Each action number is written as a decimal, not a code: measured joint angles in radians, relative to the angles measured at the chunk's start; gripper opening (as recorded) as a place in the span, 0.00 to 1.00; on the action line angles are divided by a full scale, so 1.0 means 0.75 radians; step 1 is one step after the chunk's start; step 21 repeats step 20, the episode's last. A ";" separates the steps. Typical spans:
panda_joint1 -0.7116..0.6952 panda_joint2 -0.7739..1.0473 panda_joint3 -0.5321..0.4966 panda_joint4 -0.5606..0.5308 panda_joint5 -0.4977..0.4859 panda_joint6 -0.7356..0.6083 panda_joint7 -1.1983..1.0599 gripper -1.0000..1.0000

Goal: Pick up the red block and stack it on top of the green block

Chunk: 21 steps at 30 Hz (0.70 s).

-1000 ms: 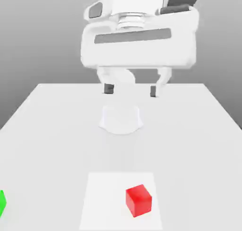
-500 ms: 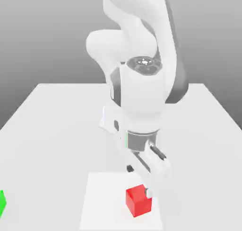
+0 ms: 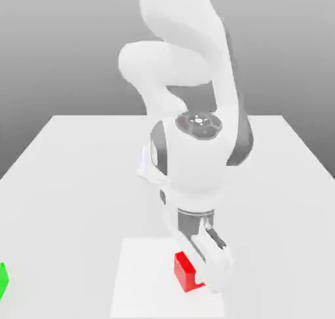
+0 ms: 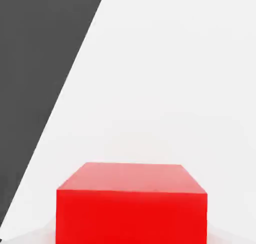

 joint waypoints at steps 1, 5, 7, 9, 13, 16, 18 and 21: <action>-0.019 -0.025 -0.005 0.010 0.026 -0.034 -0.037 0.00; -0.180 0.011 -0.111 0.144 0.079 -0.129 -0.229 0.00; -0.257 0.034 -0.162 0.206 0.098 -0.166 -0.317 0.00; -0.335 0.055 -0.212 0.264 0.115 -0.202 -0.402 0.00; -0.485 0.109 -0.315 0.381 0.150 -0.263 -0.572 0.00; -0.593 0.282 -0.363 0.492 0.176 -0.202 -0.678 0.00; -0.608 0.324 -0.367 0.507 0.180 -0.176 -0.690 1.00; -0.608 0.324 -0.367 0.507 0.180 -0.176 -0.690 1.00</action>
